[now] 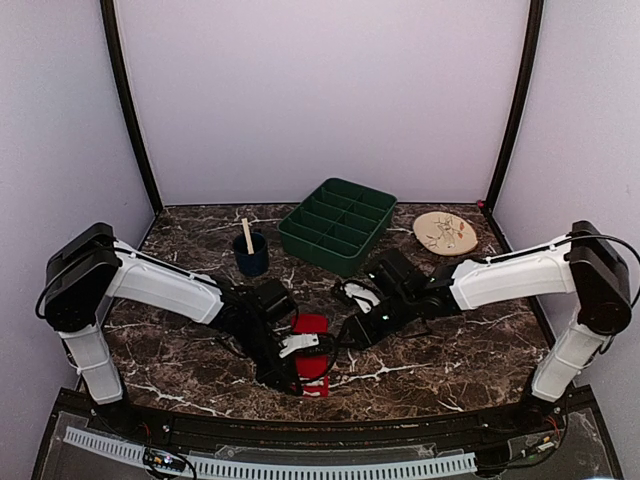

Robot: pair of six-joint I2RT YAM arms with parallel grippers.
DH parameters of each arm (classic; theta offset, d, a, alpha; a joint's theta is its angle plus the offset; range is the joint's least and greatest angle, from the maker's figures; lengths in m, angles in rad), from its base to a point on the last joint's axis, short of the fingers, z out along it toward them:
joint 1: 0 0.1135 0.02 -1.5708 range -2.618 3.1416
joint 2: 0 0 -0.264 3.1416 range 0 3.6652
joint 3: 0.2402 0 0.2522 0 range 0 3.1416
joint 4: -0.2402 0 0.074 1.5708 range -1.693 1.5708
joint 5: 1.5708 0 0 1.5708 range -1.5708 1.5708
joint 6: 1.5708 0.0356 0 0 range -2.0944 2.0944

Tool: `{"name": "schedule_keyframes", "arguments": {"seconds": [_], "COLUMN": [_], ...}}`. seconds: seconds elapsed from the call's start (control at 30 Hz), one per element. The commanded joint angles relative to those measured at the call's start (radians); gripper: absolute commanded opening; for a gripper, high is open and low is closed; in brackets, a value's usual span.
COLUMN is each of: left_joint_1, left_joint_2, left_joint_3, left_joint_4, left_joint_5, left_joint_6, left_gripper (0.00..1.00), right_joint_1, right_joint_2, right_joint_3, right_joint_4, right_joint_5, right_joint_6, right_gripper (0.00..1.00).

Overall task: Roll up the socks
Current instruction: Roll the sock at the center of the board.

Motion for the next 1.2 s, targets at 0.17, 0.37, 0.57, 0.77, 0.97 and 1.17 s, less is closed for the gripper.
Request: {"name": "schedule_keyframes", "arguments": {"seconds": [0.17, 0.37, 0.57, 0.77, 0.97, 1.17], "left_joint_1": [0.058, 0.093, 0.129, 0.151, 0.153, 0.154], "left_joint_2": [0.053, 0.093, 0.119, 0.147, 0.170, 0.185], "left_joint_3": [0.063, 0.113, 0.128, 0.140, 0.138, 0.139], "left_joint_4": [-0.132, -0.192, -0.216, -0.233, -0.236, -0.240], "left_joint_5": [0.155, 0.203, 0.258, 0.313, 0.342, 0.354], "left_joint_6": [0.020, 0.024, 0.027, 0.028, 0.025, 0.026], "left_gripper": [0.00, 0.00, 0.00, 0.00, 0.00, 0.00], "right_joint_1": [0.084, 0.214, 0.314, 0.398, 0.461, 0.496], "right_joint_2": [-0.133, -0.169, -0.218, -0.191, -0.107, -0.004], "right_joint_3": [-0.093, -0.123, -0.148, -0.112, -0.054, 0.029], "right_joint_4": [0.079, 0.077, 0.083, 0.052, 0.051, 0.049], "right_joint_5": [0.222, 0.347, 0.416, 0.480, 0.528, 0.544], "right_joint_6": [-0.021, -0.070, -0.104, -0.171, -0.236, -0.320], "right_gripper": [0.42, 0.41, 0.41, 0.41, 0.41, 0.41]}}
